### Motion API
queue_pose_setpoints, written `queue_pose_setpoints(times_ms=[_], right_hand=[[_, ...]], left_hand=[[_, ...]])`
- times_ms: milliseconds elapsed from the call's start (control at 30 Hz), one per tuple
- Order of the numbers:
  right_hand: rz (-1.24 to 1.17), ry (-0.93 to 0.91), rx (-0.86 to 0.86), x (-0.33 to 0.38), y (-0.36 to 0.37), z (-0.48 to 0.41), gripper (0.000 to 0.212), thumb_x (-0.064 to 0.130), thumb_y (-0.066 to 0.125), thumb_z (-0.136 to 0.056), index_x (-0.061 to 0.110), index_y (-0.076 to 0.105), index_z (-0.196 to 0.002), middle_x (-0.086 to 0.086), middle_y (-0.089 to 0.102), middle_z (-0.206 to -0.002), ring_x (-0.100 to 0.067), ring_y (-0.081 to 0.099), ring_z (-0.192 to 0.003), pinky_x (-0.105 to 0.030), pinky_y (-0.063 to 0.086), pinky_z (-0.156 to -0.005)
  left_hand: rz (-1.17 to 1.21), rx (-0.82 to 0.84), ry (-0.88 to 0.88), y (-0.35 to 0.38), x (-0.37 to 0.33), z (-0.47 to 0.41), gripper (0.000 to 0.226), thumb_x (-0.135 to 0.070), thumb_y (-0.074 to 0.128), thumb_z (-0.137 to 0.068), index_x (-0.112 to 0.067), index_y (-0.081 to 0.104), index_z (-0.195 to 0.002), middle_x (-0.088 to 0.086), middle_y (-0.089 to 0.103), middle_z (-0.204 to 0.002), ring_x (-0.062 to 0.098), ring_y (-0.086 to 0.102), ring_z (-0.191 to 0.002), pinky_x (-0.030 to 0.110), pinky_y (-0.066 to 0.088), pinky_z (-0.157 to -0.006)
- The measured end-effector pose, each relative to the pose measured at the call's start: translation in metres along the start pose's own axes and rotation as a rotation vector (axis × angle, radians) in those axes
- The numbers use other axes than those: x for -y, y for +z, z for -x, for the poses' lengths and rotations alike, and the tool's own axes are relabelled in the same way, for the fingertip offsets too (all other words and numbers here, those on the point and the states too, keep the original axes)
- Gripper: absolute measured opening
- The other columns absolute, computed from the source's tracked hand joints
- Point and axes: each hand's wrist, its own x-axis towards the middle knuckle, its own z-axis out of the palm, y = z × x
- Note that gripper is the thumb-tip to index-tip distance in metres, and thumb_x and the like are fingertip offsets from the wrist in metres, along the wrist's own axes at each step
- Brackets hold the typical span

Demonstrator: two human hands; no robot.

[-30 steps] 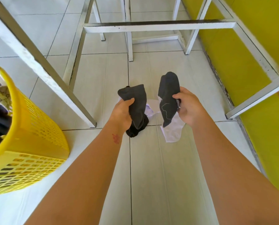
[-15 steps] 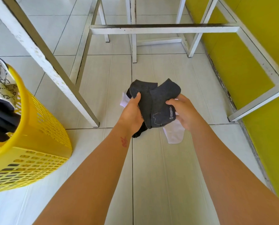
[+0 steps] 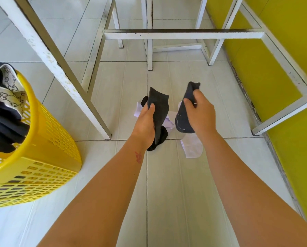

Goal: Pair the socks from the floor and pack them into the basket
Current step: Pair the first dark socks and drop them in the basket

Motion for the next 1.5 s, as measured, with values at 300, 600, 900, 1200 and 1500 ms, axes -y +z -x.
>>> queue_pose_setpoints(times_ms=[300,600,900,1200,1500], right_hand=[[0.242,-0.216,0.115,0.015,0.022,0.017,0.024,0.019,0.041,-0.102,0.006,0.062,-0.103,-0.005,0.060,-0.089,-0.015,0.044,-0.077,-0.021,0.028,-0.064],[-0.256,0.126,0.456,0.020,0.019,0.012,0.026,0.021,0.044,-0.100,0.023,0.068,-0.109,0.000,0.067,-0.102,-0.019,0.064,-0.095,-0.020,0.048,-0.076],[-0.149,0.052,0.266,0.002,0.017,0.000,0.050,0.024,0.060,-0.094,0.018,0.043,-0.142,-0.002,0.055,-0.134,-0.014,0.051,-0.116,-0.015,0.044,-0.088],[-0.187,0.094,0.483,0.049,0.018,-0.015,0.026,0.029,0.061,-0.093,0.005,0.059,-0.101,-0.008,0.061,-0.092,-0.019,0.055,-0.083,-0.022,0.043,-0.065],[-0.367,0.126,0.627,0.126,0.016,-0.006,0.007,0.026,0.066,-0.089,0.022,0.062,-0.086,-0.004,0.066,-0.086,-0.023,0.064,-0.085,-0.036,0.055,-0.073]], left_hand=[[0.061,0.165,0.000,0.018,0.005,0.008,0.043,-0.031,0.027,-0.107,-0.026,0.038,-0.148,0.008,0.052,-0.145,0.022,0.049,-0.134,0.043,0.037,-0.115],[0.092,0.102,0.000,0.011,0.000,0.006,0.021,-0.031,0.045,-0.103,-0.030,0.062,-0.114,0.006,0.067,-0.123,0.024,0.061,-0.120,0.042,0.048,-0.102],[-0.011,-0.060,0.024,-0.012,-0.005,-0.001,0.032,-0.024,0.050,-0.101,-0.014,0.054,-0.131,0.008,0.067,-0.118,0.026,0.066,-0.105,0.040,0.058,-0.086],[-0.165,-0.063,0.008,-0.025,-0.043,0.013,0.032,-0.039,0.057,-0.095,-0.021,0.062,-0.121,0.002,0.069,-0.118,0.023,0.063,-0.114,0.041,0.053,-0.096],[-0.417,-0.191,0.017,-0.052,-0.097,0.075,0.037,-0.035,0.055,-0.096,-0.008,0.059,-0.121,0.012,0.069,-0.112,0.028,0.065,-0.107,0.044,0.053,-0.096]])
